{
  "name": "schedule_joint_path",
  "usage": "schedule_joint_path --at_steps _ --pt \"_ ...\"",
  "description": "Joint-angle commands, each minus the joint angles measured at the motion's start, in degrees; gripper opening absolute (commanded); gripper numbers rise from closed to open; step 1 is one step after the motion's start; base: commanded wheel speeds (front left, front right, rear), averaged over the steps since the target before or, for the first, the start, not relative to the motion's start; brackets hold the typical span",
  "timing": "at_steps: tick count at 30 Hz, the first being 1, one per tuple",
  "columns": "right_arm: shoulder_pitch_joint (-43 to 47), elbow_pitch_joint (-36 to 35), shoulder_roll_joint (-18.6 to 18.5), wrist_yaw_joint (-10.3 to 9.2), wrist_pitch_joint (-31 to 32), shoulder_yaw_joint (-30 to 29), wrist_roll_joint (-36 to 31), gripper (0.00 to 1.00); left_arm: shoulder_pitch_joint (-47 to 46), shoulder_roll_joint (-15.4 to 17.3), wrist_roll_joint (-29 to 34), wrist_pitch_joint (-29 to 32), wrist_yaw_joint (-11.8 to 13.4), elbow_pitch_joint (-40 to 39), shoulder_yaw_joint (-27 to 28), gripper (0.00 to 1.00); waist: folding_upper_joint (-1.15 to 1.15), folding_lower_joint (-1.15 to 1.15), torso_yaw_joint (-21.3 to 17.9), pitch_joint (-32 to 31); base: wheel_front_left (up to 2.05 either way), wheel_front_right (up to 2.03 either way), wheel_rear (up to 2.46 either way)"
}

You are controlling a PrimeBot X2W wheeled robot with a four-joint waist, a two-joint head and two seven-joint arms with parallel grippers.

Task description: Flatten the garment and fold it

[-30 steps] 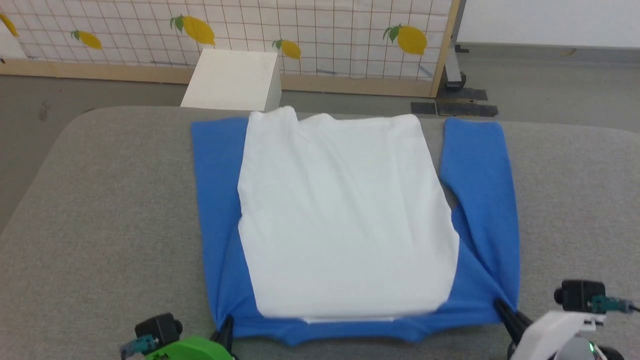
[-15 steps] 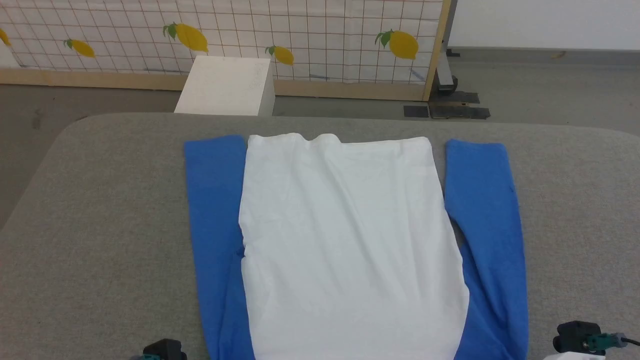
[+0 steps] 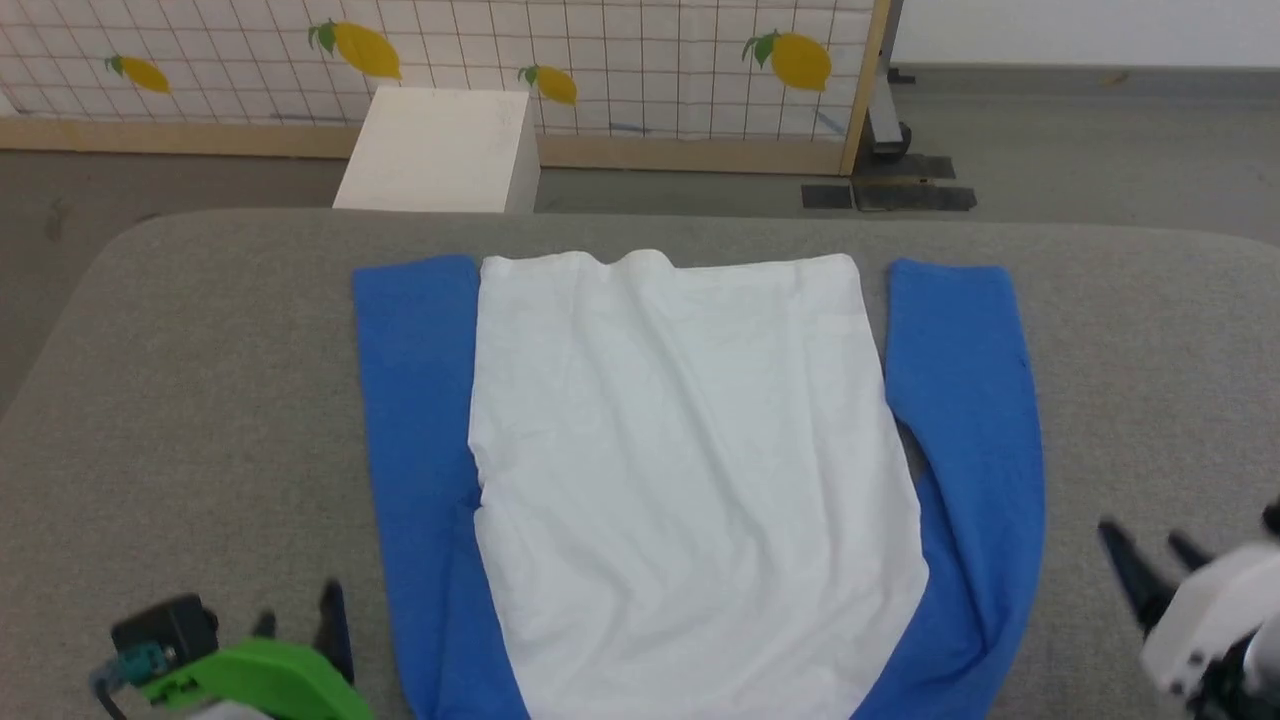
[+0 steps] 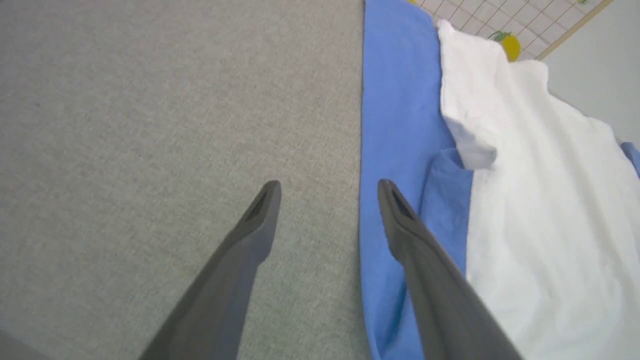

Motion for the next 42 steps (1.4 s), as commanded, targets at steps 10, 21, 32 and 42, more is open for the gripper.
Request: schedule_joint_path --at_steps 10,21,32,42 --pt "-30.9 14.7 -6.7 -0.08 1.4 -0.9 -5.8 1.0 -10.8 0.2 13.5 -18.7 -4.4 -5.3 2.3 1.0 0.0 0.01 1.2 13.1 0.0 0.0 0.0" --pt "-52.4 30.7 -11.7 -0.08 6.8 -1.0 -17.0 1.0 -15.0 -11.2 27.9 -19.1 -10.7 -15.1 9.4 1.0 0.0 0.01 7.6 25.8 0.0 0.0 0.0" --pt "-58.5 36.7 -14.8 -0.08 7.6 1.7 -22.3 1.0 -15.5 -17.8 32.1 -19.1 -16.7 -15.8 12.9 1.0 0.0 0.01 11.0 31.8 0.0 0.0 0.0" --pt "-58.0 40.0 -14.8 -0.08 8.0 2.0 -20.2 0.0 -15.9 -18.7 32.5 -19.1 -18.6 -13.7 14.4 1.0 0.0 0.01 9.6 30.6 0.0 0.0 0.0"
